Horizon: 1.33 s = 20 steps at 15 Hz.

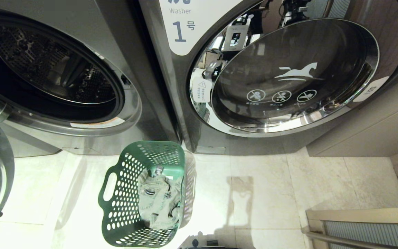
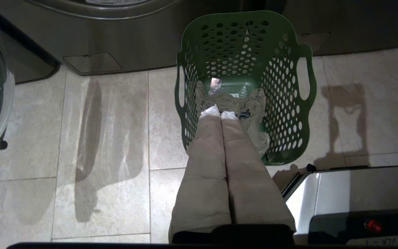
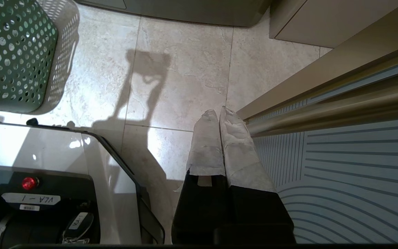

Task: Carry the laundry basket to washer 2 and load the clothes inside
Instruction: Open the lid of the washing machine

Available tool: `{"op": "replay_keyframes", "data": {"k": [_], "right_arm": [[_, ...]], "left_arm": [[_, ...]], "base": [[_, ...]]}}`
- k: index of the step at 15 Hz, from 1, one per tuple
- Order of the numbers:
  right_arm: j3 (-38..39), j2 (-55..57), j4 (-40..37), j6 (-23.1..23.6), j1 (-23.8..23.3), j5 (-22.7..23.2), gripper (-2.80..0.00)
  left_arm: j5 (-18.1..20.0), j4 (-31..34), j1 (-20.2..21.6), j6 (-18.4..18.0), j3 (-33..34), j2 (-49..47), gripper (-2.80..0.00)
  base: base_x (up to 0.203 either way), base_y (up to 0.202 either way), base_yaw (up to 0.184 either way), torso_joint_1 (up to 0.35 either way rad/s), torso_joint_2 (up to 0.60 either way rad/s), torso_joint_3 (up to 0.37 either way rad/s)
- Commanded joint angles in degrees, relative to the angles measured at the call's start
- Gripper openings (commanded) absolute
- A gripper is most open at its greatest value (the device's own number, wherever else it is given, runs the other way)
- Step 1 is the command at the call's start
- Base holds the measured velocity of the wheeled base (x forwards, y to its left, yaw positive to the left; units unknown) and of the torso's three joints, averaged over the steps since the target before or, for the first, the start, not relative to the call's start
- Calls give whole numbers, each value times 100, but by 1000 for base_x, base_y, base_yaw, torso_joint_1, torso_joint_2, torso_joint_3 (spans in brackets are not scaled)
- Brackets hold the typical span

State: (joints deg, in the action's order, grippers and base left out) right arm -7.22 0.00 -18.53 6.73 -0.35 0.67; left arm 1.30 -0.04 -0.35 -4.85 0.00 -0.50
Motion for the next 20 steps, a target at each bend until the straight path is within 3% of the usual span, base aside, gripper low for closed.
{"op": "replay_keyframes", "data": {"k": [1, 8, 11, 13, 16, 20], "right_arm": [[1, 9, -10, -13, 0, 3, -280], [1, 9, -10, -57, 0, 3, -280], [1, 9, -10, -57, 0, 3, -280], [1, 9, -10, -57, 0, 3, -280], [1, 9, -10, -57, 0, -3, -280], [1, 9, -10, -57, 0, 3, -280]], "left_arm": [[-70, 3, 0, 249, 9, 41, -280], [-42, 4, 0, 90, 9, 41, -280], [-123, -29, 0, 502, 9, 41, -280], [-148, -31, 0, 580, 9, 41, -280], [96, -5, 0, -253, 8, 39, -280], [-33, 12, 0, 169, 9, 41, -280]], "base": [[0, 0, 0, 0, 0, 0], [0, 0, 0, 0, 0, 0], [0, 0, 0, 0, 0, 0], [0, 0, 0, 0, 0, 0], [0, 0, 0, 0, 0, 0], [0, 0, 0, 0, 0, 0]]}}
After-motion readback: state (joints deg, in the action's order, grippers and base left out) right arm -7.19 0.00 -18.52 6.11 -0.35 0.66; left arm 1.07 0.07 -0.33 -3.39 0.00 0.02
